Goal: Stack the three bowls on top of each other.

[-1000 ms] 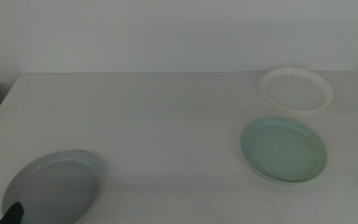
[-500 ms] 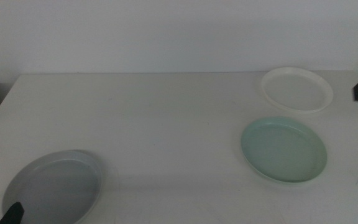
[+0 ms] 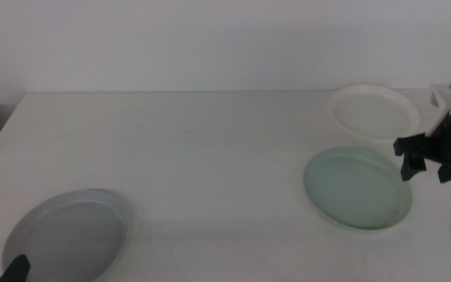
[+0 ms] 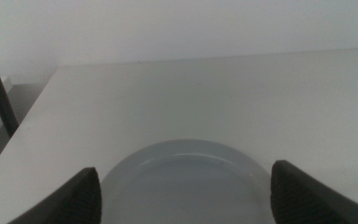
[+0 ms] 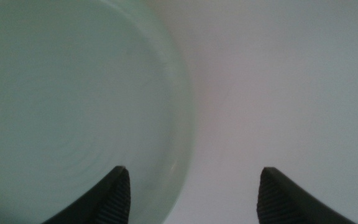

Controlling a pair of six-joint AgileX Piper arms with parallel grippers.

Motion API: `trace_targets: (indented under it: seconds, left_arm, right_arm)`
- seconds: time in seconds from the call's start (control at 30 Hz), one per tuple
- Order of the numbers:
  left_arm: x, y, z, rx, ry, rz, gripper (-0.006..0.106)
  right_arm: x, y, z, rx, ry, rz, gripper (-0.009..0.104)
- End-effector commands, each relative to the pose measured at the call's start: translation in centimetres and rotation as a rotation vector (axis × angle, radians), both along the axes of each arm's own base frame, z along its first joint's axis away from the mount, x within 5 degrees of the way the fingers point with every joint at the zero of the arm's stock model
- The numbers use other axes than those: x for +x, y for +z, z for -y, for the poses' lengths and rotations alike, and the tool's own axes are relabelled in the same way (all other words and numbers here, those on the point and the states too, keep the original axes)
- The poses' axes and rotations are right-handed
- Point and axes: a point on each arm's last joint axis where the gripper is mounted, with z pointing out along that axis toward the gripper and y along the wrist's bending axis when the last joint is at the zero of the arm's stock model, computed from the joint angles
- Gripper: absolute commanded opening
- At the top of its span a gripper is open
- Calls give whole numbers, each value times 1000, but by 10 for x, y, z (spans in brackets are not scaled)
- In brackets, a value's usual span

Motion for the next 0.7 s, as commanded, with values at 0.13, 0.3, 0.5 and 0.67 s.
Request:
trace_targets:
  seconds: [0.13, 0.3, 0.5, 0.67]
  left_arm:
    - [0, 9, 0, -30, -6, 89, 105]
    - [0, 9, 0, -30, -6, 89, 105]
    - [0, 9, 0, -30, -6, 89, 105]
    - [0, 9, 0, -30, -6, 89, 105]
  right_arm:
    - [16, -5, 6, 14, -29, 68, 46]
    - [23, -19, 5, 27, -38, 68, 33]
    - [25, -27, 5, 22, -23, 56, 3]
    - [17, -5, -7, 28, -1, 79, -1]
